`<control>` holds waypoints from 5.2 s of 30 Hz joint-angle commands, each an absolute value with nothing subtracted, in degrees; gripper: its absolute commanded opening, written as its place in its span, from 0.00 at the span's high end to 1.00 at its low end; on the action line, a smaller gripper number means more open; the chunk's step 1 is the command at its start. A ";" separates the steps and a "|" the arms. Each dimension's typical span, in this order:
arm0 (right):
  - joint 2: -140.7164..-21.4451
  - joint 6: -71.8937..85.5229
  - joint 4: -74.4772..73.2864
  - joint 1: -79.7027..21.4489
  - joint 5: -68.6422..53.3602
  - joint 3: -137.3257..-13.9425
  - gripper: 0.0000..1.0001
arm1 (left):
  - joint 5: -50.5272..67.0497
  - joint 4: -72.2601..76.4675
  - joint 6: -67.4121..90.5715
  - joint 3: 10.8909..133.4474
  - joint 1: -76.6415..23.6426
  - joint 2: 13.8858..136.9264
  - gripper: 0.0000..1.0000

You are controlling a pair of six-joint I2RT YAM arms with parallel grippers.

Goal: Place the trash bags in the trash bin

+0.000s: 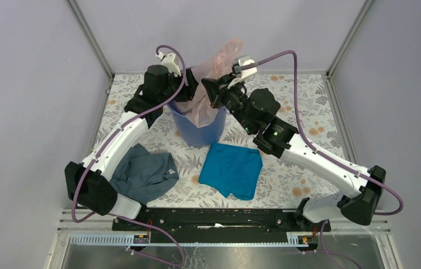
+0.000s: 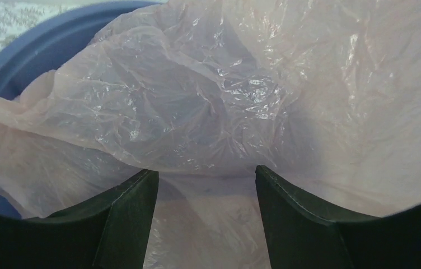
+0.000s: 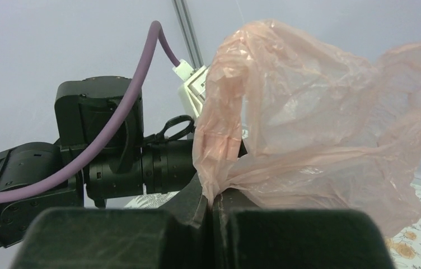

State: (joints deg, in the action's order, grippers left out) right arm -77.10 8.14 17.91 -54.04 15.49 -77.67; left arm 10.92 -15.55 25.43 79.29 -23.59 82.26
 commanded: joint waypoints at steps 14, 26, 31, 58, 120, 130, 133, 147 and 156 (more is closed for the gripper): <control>-85.46 20.63 4.97 -39.41 -10.77 -86.53 1.00 | 12.18 -20.19 26.23 85.17 -23.47 77.61 0.19; -102.24 18.13 -11.21 -39.31 -23.97 -105.62 1.00 | -4.36 -25.38 20.07 81.09 -21.36 60.57 0.05; -112.78 26.64 -8.28 -39.29 -31.30 -115.40 1.00 | -5.97 -24.43 21.53 75.47 -21.10 52.92 0.05; -106.10 28.36 -2.17 -39.21 -28.40 -104.49 0.49 | 16.24 -21.89 35.65 78.36 -16.45 57.40 0.03; -88.85 28.35 13.98 -45.88 -5.11 -84.46 1.00 | 12.00 -26.64 31.50 84.34 -14.07 72.49 0.21; -83.69 27.48 15.20 -45.88 -5.43 -80.68 1.00 | -6.07 -29.16 25.40 86.36 -18.85 73.32 0.22; -81.71 27.25 15.77 -45.82 -5.01 -78.89 1.00 | -6.57 -32.29 25.13 88.50 -18.15 75.61 0.22; -75.42 27.25 19.77 -45.88 -4.87 -73.50 1.00 | 5.52 -31.42 27.59 90.13 -16.03 80.43 0.47; -73.85 26.88 20.69 -45.85 -4.12 -71.55 1.00 | -4.57 -31.38 25.64 86.40 -16.26 76.69 0.35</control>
State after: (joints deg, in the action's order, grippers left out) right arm -76.20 28.03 17.06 -46.00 -5.08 -71.68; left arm 1.56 -33.47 26.79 87.85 -16.12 80.51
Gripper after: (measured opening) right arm 0.011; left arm 0.629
